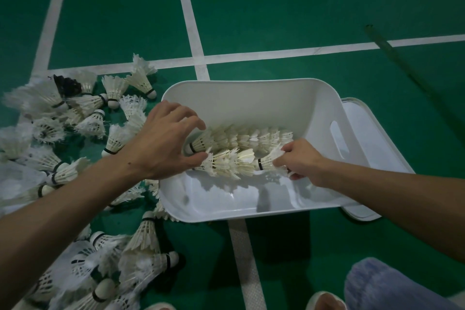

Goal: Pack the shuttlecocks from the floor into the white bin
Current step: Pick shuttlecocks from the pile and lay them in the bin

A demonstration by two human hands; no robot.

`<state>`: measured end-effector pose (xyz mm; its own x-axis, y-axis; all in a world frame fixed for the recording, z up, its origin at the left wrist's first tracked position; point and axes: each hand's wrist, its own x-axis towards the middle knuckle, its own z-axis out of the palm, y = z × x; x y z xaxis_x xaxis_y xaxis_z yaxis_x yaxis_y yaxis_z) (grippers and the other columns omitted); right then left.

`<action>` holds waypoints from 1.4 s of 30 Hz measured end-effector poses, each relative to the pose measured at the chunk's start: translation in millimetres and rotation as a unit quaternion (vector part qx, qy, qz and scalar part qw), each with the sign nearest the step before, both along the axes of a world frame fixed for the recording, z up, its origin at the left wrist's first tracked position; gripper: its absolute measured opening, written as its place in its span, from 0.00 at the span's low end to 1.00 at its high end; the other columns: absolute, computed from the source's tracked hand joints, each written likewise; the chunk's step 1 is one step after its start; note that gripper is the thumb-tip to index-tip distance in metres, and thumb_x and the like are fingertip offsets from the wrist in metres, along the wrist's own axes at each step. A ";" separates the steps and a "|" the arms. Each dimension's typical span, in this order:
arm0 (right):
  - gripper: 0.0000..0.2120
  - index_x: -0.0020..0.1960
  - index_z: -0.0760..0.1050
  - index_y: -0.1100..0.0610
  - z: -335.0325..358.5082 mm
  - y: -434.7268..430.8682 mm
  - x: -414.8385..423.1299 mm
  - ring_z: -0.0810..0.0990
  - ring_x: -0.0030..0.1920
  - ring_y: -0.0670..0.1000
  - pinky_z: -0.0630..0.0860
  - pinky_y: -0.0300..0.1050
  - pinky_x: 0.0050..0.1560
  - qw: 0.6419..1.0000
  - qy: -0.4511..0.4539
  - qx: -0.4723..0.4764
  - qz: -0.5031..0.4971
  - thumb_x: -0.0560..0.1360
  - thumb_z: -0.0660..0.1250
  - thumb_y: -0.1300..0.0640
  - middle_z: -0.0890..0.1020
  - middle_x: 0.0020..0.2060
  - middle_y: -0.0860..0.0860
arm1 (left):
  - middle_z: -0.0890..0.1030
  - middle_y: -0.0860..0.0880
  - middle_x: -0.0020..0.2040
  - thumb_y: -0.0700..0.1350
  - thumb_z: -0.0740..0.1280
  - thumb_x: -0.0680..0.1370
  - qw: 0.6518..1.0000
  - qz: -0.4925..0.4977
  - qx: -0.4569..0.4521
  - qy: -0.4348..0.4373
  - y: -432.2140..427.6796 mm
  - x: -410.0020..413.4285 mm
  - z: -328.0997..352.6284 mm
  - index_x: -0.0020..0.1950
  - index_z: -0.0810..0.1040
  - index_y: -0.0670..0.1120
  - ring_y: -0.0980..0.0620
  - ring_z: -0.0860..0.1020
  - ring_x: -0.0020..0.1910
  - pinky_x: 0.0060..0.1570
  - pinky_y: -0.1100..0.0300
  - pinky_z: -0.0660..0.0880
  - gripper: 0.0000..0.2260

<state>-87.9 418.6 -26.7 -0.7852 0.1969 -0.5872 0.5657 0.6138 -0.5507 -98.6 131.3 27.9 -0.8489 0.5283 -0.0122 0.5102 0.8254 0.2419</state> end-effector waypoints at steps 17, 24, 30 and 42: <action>0.26 0.74 0.61 0.60 -22.8 -34.6 -17.6 0.75 0.42 0.52 0.81 0.47 0.44 0.973 -0.099 -0.201 -0.064 0.79 0.62 0.69 0.75 0.51 0.57 | 0.73 0.51 0.62 0.64 0.65 0.72 1.000 0.008 0.019 0.015 2.1 0.4 -1.1 0.63 0.74 0.53 0.49 0.63 0.67 0.71 0.48 0.53 0.24; 0.19 0.64 0.69 0.65 -20.3 -32.1 -24.1 0.73 0.40 0.54 0.80 0.51 0.47 0.957 -0.114 -0.251 -0.093 0.74 0.61 0.75 0.70 0.43 0.57 | 0.73 0.51 0.63 0.62 0.67 0.72 1.000 0.008 0.017 0.022 2.8 -1.2 -1.6 0.63 0.74 0.53 0.49 0.63 0.67 0.71 0.47 0.52 0.23; 0.41 0.74 0.60 0.65 -33.8 -36.2 -13.7 0.79 0.53 0.58 0.79 0.47 0.55 0.984 -0.037 -0.174 0.006 0.66 0.76 0.71 0.78 0.53 0.60 | 0.73 0.51 0.63 0.62 0.67 0.72 1.000 0.008 0.015 0.021 3.0 -0.1 -2.4 0.63 0.74 0.53 0.49 0.63 0.67 0.71 0.47 0.53 0.23; 0.32 0.63 0.74 0.61 -23.4 -9.8 -3.0 0.80 0.52 0.53 0.79 0.50 0.57 0.993 0.049 -0.017 0.106 0.63 0.81 0.56 0.79 0.51 0.53 | 0.72 0.51 0.63 0.63 0.66 0.72 1.000 0.011 0.011 0.017 5.2 2.0 -1.1 0.63 0.73 0.54 0.50 0.63 0.67 0.71 0.48 0.52 0.24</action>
